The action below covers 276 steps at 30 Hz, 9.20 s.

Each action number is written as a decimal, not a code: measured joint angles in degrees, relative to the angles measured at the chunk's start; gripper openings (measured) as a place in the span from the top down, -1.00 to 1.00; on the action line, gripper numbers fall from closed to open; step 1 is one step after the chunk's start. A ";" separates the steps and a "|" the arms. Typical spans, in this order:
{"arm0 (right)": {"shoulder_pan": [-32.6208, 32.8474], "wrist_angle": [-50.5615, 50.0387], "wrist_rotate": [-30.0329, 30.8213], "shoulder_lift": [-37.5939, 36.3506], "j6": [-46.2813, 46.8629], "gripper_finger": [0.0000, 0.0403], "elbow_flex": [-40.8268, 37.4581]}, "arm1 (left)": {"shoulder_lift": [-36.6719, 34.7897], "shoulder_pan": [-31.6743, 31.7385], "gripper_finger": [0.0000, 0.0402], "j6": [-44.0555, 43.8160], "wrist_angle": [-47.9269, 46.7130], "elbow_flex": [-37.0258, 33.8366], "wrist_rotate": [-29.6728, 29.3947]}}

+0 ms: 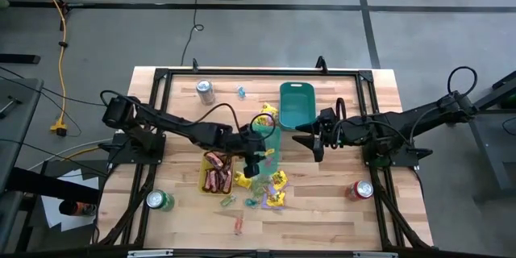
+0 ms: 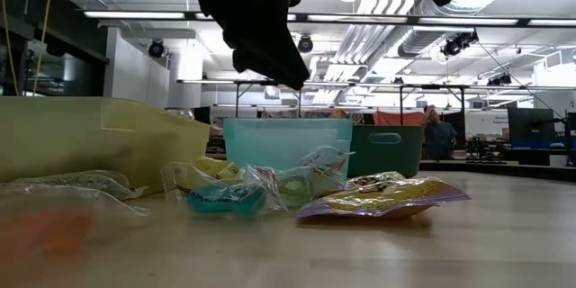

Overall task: Sort candy
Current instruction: Put the red gummy into the light blue bin, then put the green gummy into the light blue bin, then put the blue gummy into the light blue bin

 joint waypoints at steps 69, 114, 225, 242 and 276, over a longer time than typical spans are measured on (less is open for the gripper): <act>12.41 -26.14 7.63 60.78 24.62 -0.03 33.40 | -42.25 -9.94 -0.12 -4.85 -7.41 -1.03 -11.96; 12.72 -21.16 -1.27 50.73 -1.53 1.00 33.44 | -42.25 -9.92 -0.12 -6.39 -7.39 -1.01 -12.95; -18.07 -13.62 2.77 8.45 -5.83 -0.10 11.06 | -10.88 40.14 -0.08 -21.77 -14.57 9.41 -2.27; -22.53 -16.98 0.12 9.16 -0.41 -0.10 11.08 | 14.55 45.60 0.18 -19.36 -15.96 15.52 1.05; -22.51 -21.46 0.14 9.16 -5.39 -0.10 11.06 | 11.63 44.29 0.94 -9.05 -11.57 14.84 5.61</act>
